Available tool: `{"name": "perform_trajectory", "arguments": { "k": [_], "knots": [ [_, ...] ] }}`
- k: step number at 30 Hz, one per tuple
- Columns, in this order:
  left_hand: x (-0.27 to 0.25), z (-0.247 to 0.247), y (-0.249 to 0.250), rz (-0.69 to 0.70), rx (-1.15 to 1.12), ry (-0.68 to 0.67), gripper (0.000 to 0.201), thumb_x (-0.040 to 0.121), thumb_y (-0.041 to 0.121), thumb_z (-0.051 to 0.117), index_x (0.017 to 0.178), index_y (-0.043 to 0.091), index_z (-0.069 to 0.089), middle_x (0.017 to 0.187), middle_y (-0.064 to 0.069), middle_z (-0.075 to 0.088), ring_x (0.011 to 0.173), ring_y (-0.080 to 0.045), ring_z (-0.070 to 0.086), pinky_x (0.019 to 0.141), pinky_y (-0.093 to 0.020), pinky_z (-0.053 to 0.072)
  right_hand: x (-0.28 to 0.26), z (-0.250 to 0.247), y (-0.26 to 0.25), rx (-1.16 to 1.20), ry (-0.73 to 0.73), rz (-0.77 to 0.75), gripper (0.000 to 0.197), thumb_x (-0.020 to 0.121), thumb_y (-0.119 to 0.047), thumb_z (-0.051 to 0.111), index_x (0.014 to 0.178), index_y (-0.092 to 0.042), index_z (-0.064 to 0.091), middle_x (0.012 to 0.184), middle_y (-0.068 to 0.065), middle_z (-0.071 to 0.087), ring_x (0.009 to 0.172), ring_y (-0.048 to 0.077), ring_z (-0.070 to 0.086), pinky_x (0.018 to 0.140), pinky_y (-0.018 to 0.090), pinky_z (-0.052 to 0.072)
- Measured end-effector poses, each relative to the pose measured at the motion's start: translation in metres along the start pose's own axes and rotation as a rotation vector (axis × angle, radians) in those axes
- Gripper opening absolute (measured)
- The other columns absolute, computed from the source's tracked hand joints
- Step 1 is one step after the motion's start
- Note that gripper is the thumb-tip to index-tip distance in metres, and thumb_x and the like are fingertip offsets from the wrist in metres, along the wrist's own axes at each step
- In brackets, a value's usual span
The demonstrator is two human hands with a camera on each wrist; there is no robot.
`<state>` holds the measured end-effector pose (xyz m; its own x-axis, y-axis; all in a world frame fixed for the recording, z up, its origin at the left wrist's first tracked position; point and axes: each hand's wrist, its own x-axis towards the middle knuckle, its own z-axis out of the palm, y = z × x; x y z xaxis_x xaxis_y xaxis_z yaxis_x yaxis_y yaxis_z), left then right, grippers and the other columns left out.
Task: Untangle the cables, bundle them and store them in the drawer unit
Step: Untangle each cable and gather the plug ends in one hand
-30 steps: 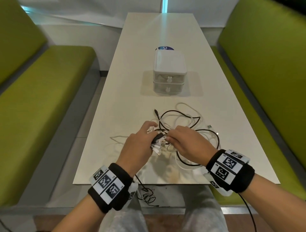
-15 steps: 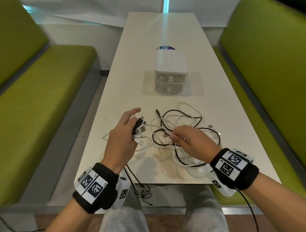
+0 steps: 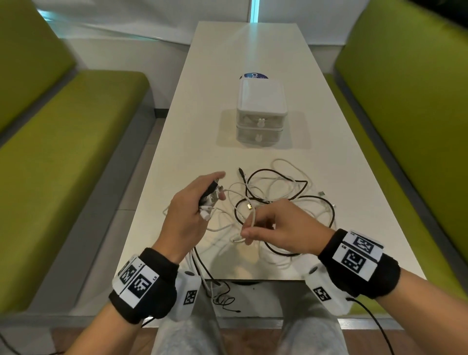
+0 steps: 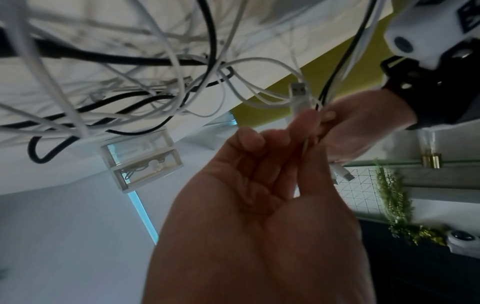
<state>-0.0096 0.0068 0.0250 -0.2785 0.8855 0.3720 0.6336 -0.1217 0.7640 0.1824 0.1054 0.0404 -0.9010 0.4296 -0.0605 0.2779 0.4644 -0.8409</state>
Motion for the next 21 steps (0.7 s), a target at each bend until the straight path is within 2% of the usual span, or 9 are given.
{"name": "perform_trajectory", "arguments": {
  "k": [2,4,6,10,13,14,16,18,21],
  "knots": [
    [-0.002,-0.001,0.004,0.011,-0.044,-0.038,0.038,0.094,-0.003,0.055,0.126,0.017,0.06,0.09,0.01,0.063,0.089,-0.014,0.064,0.082,-0.028,0.052,-0.005,0.005,-0.004,0.035,0.003,-0.022,0.011,0.089,-0.026,0.068,0.081,-0.021,0.074,0.08,-0.006,0.074,0.066,0.006,0.06,0.063,0.013,0.039],
    [-0.004,-0.003,0.008,0.016,-0.078,-0.012,0.032,0.095,-0.001,0.055,0.122,0.014,0.062,0.088,0.008,0.062,0.085,-0.01,0.063,0.078,-0.016,0.046,-0.008,0.007,-0.008,0.075,0.082,-0.053,0.009,0.089,-0.026,0.068,0.085,-0.021,0.076,0.082,-0.006,0.074,0.066,0.013,0.061,0.061,0.018,0.041],
    [-0.006,-0.005,0.012,0.013,-0.094,0.017,0.03,0.094,-0.003,0.055,0.119,0.012,0.064,0.089,0.007,0.063,0.083,-0.008,0.064,0.077,-0.009,0.043,-0.01,0.005,-0.014,0.135,0.049,-0.028,0.01,0.089,-0.023,0.068,0.086,-0.018,0.076,0.085,-0.003,0.075,0.064,0.011,0.061,0.06,0.018,0.042],
    [-0.008,-0.007,0.013,-0.033,-0.127,-0.01,0.019,0.099,0.014,0.053,0.1,0.03,0.062,0.103,0.005,0.071,0.098,-0.012,0.066,0.082,-0.019,0.048,-0.014,0.001,-0.019,0.035,-0.421,0.136,0.013,0.09,-0.025,0.066,0.088,-0.016,0.076,0.084,-0.002,0.075,0.06,0.012,0.06,0.068,0.026,0.052],
    [-0.01,-0.009,0.019,-0.074,-0.193,-0.049,0.02,0.098,0.027,0.049,0.089,0.018,0.064,0.109,0.009,0.072,0.098,-0.001,0.067,0.082,-0.019,0.049,-0.017,0.004,-0.019,-0.226,-0.657,0.275,0.038,0.083,-0.036,0.069,0.119,-0.024,0.066,0.071,-0.013,0.071,0.07,0.018,0.065,0.087,0.034,0.052],
    [-0.011,-0.009,0.022,-0.073,-0.22,-0.063,0.023,0.098,0.025,0.049,0.089,0.012,0.065,0.104,0.006,0.074,0.086,0.006,0.066,0.076,-0.015,0.048,-0.016,0.004,-0.019,-0.32,-0.668,0.322,0.049,0.082,-0.037,0.071,0.128,-0.026,0.059,0.073,-0.014,0.07,0.076,0.016,0.065,0.087,0.032,0.051],
    [-0.011,-0.01,0.028,-0.061,-0.261,-0.079,0.026,0.097,0.022,0.048,0.088,0.005,0.065,0.087,0.0,0.075,0.06,0.012,0.056,0.061,-0.005,0.038,-0.013,0.0,-0.017,-0.503,-0.587,0.339,0.048,0.084,-0.028,0.068,0.131,-0.027,0.056,0.089,-0.011,0.071,0.083,0.012,0.062,0.081,0.027,0.048],
    [-0.011,-0.009,0.031,-0.065,-0.297,-0.085,0.027,0.096,0.023,0.047,0.088,0.003,0.062,0.074,-0.005,0.074,0.051,0.009,0.052,0.057,-0.004,0.034,-0.01,-0.006,-0.018,-0.556,-0.445,0.328,0.028,0.088,-0.021,0.06,0.114,-0.024,0.067,0.09,-0.007,0.073,0.075,0.006,0.061,0.072,0.022,0.047],
    [-0.01,-0.011,0.028,-0.118,-0.329,-0.073,0.025,0.099,0.025,0.046,0.088,0.009,0.062,0.062,-0.006,0.067,0.047,0.001,0.048,0.054,-0.007,0.033,-0.003,-0.013,-0.026,-0.579,-0.268,0.346,0.02,0.084,-0.018,0.052,0.077,-0.018,0.071,0.061,-0.005,0.071,0.058,0.003,0.062,0.065,0.025,0.054]
  ]
}}
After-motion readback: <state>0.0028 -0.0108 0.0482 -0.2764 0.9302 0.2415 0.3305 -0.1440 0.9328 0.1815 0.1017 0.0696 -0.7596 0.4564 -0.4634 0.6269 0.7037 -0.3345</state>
